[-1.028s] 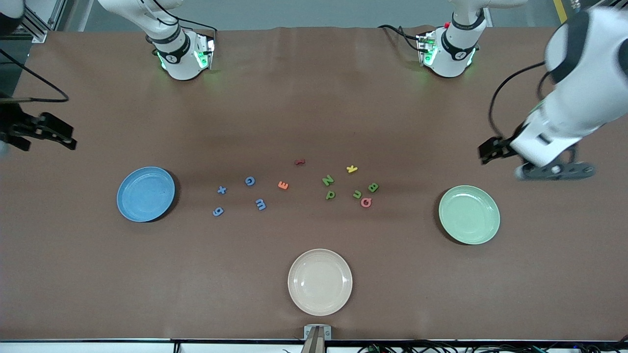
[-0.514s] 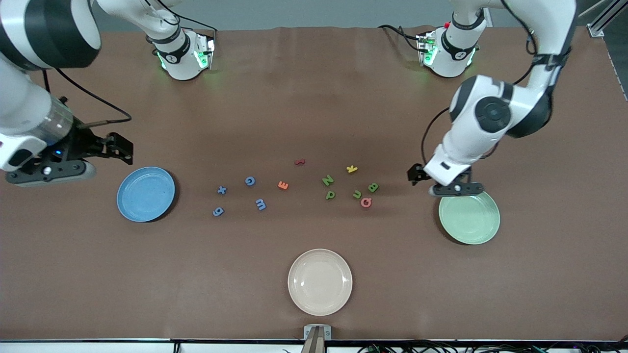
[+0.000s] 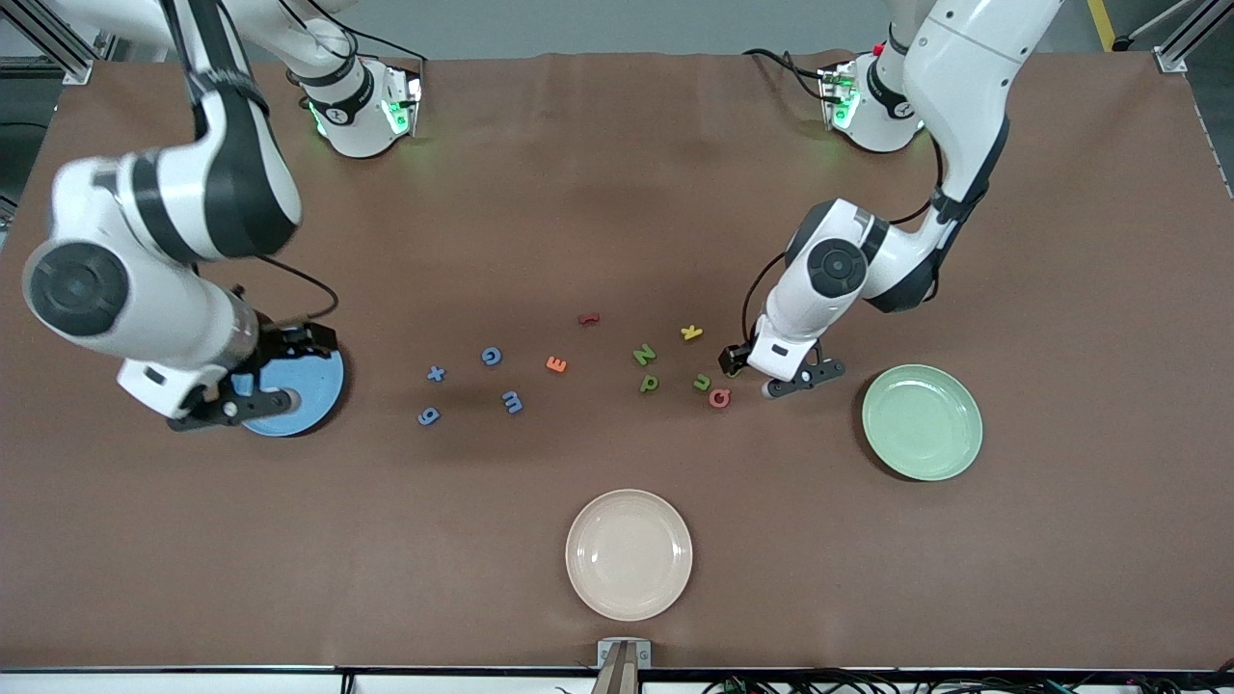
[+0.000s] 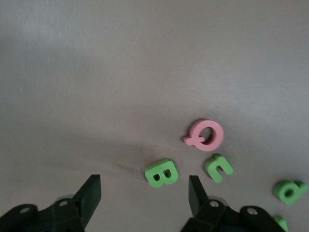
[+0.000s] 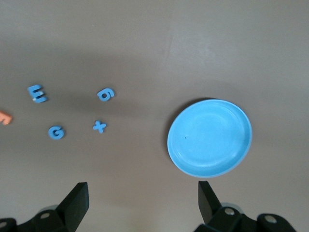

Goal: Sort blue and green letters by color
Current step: 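Grasp the green B with the left gripper while the right gripper grasps the blue 6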

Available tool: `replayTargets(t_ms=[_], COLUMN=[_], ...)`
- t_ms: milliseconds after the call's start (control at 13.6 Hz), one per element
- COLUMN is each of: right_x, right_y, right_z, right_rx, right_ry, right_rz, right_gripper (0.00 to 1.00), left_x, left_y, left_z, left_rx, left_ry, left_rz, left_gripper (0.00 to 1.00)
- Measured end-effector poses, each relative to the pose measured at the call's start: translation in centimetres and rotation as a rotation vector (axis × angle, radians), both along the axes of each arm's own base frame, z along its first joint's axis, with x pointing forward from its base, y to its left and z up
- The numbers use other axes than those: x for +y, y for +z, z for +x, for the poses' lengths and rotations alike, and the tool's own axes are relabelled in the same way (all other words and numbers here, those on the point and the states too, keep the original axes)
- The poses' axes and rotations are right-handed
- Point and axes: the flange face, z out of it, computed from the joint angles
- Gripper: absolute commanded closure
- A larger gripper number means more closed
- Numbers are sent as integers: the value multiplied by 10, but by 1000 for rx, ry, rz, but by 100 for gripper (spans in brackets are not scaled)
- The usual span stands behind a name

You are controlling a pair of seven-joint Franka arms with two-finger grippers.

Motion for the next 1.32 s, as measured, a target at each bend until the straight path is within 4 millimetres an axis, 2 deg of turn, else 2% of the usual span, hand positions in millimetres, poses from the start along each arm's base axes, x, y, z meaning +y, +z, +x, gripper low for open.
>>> replayTargets(t_ms=[220, 367, 588, 882, 955, 1102, 1175, 1322], right_x=[8, 16, 44, 59, 60, 60, 60, 60], right_y=[-69, -107, -146, -190, -200, -218, -225, -236], right_z=[6, 2, -6, -7, -7, -5, -4, -4], right_rx=[-26, -50, -58, -81, -90, -109, -115, -123], right_ry=[-36, -35, -20, -7, -5, -4, -4, -4], right_rz=[80, 92, 86, 77, 75, 73, 72, 70], right_gripper=[0, 0, 0, 0, 2, 13, 17, 21], left_x=[-5, -16, -28, -27, -27, -27, -26, -24], left_y=[-11, -16, -26, -38, -38, -38, -38, -36], left_z=[2, 0, -2, -4, -3, -3, -2, 0], left_rx=[8, 14, 25, 32, 32, 33, 33, 31], left_ry=[133, 185, 211, 197, 198, 199, 202, 210], left_rz=[22, 23, 26, 42, 42, 44, 44, 46], left_gripper=[25, 26, 27, 29, 34, 48, 58, 91])
